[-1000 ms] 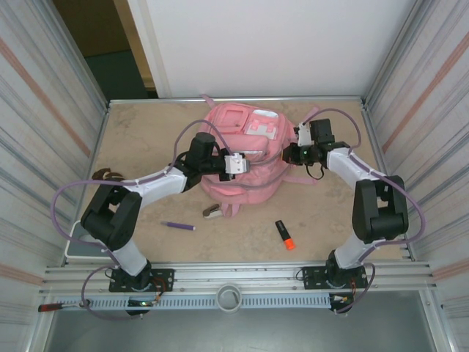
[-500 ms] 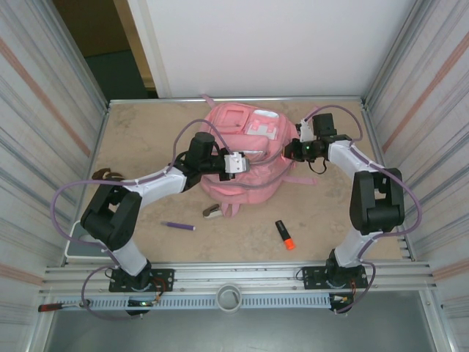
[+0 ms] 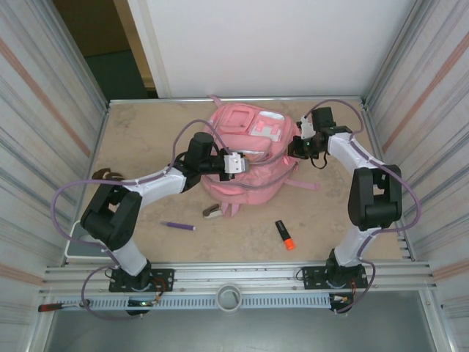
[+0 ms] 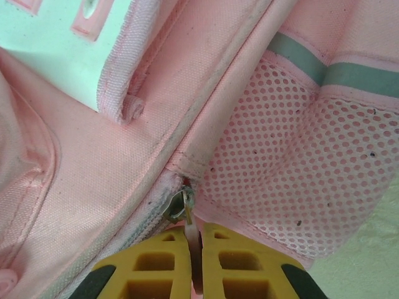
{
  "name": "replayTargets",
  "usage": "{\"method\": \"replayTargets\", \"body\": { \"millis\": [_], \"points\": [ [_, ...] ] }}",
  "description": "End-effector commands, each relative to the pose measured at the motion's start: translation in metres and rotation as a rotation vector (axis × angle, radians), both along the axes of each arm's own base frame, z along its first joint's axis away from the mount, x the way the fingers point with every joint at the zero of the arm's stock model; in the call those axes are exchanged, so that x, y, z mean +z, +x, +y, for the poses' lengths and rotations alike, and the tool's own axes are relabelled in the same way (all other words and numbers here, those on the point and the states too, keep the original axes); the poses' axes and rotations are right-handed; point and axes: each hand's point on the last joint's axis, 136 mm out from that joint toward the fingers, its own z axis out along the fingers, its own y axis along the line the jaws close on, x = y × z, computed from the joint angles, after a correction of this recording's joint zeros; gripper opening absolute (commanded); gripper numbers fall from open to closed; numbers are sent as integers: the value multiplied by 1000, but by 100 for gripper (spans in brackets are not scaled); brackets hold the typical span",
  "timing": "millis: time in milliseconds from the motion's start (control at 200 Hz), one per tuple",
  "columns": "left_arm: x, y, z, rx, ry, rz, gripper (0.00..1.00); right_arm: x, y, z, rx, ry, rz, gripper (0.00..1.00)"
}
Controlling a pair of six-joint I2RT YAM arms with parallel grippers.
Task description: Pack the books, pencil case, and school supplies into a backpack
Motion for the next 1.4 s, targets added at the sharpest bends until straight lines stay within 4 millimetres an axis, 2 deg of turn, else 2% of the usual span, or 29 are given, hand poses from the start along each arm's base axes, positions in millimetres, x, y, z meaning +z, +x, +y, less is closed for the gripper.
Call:
{"method": "replayTargets", "body": {
  "millis": [0, 160, 391, 566, 656, 736, 832, 932, 997, 1112, 1217, 1298, 1398],
  "points": [
    [27, 1, 13, 0, -65, -7, 2, -13, 27, -84, -221, -249, -23, 9],
    [24, 1, 11, 0, -66, 1, 2, -5, 34, -86, -226, -255, -47, 10],
    [32, -5, 13, -24, -92, -7, 2, -18, 44, -108, -258, -353, -12, 10],
    [31, -4, 14, -23, -98, 7, 2, -19, 54, -108, -256, -350, -17, 11],
    [29, 1, 13, -1, -91, 15, 2, -14, 55, -98, -230, -292, -26, 16],
    [26, 9, 9, 37, -71, 15, 2, -5, 54, -82, -191, -206, -58, 24],
    [21, 18, 2, 80, -57, 24, 5, 15, 48, -62, -157, -88, -105, 33],
    [20, 24, -3, 89, -60, 78, 8, 33, 36, -46, -139, 21, -132, 38],
    [18, 23, -5, 82, -55, 90, 8, 42, 28, -42, -142, 55, -151, 40],
    [18, 19, -4, 64, -69, 72, 8, 45, 22, -44, -176, 71, -165, 43],
    [18, 15, -5, 45, -71, 74, 8, 41, 32, -40, -210, 121, -154, 48],
    [17, 14, -5, 43, -68, 77, 8, 38, 47, -33, -241, 193, -135, 57],
    [17, 13, -6, 40, -67, 78, 8, 33, 72, -28, -280, 261, -119, 61]
  ]
}}
